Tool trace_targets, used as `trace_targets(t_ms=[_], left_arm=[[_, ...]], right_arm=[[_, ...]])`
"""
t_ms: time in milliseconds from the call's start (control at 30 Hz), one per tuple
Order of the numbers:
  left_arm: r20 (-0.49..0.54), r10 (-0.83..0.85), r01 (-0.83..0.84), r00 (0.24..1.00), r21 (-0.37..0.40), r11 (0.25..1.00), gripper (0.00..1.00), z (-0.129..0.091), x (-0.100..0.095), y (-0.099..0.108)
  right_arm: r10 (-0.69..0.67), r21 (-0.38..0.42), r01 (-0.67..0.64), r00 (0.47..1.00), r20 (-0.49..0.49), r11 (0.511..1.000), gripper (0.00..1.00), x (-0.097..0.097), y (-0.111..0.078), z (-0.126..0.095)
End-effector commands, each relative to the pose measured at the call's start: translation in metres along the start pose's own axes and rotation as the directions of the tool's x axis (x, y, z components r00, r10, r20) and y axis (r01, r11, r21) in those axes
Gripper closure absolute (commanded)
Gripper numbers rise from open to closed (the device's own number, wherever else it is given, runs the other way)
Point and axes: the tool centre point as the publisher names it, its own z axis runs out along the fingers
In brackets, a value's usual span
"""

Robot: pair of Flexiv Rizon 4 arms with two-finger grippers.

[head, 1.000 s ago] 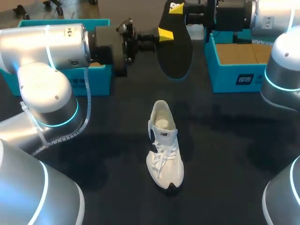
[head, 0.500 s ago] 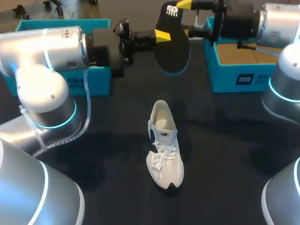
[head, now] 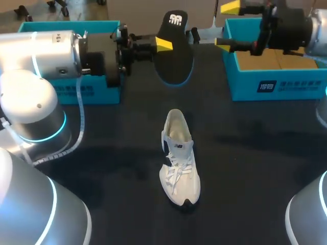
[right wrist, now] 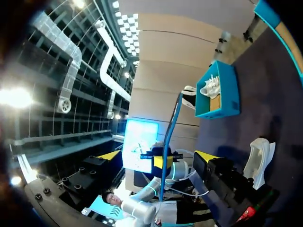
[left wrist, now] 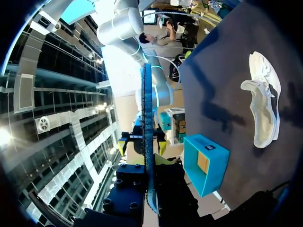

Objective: Take the shoe out of the shoebox, open the shoe tongue, remove and reinsert the insole, then place the shoe into the shoebox

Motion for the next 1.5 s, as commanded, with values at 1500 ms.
trace_targets(t_ms=[1500], left_arm=[[-0.076,-0.56,0.565,0.825,0.122,0.816,1.0,-0.004,-0.02,0.002]], right_arm=[[0.043,0.055,-0.05,0.992,0.121,0.997,0.0,-0.012,-0.014,-0.044]])
